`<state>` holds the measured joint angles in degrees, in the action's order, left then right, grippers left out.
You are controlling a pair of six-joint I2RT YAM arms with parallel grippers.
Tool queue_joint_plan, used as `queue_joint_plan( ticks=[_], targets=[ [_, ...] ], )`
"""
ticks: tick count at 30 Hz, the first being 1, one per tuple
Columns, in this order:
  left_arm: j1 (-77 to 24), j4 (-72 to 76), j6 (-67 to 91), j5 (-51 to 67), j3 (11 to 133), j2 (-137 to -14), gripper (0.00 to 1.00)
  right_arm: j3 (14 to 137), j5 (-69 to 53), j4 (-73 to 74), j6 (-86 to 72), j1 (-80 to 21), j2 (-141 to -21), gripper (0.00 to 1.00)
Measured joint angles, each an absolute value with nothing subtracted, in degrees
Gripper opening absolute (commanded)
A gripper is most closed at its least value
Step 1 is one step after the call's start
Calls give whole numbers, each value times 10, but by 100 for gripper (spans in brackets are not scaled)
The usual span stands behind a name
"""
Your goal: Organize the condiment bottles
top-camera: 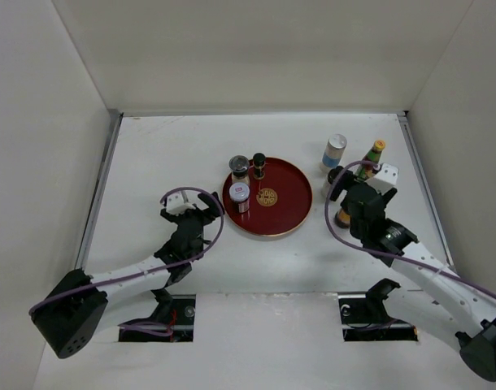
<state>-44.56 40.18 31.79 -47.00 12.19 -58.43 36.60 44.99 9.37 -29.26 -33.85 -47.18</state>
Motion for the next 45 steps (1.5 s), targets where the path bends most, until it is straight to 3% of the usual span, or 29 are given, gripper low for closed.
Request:
queue_joint_plan(
  ticks=[8,16,24,28,34,45],
  targets=[
    [-420,430,357,-481,103,-598,100,372,472,210,-311,-298,-523,100],
    [-420,441,365,-478,103,-606,100,370,417,197,-315,-271,-561,100],
    [-417,444,366,-478,103,-606,100,353,352,159,-317,-239,-592,81],
    [-417,444,366,-477,103,-609,100,346,341,158,-318,-236,-595,82],
    [-417,444,366,-474,103,-609,100,340,341,158,-320,-237,-589,57],
    [-412,445,368,-469,103,-614,100,413,364,253,-314,-344,-540,55]
  ],
)
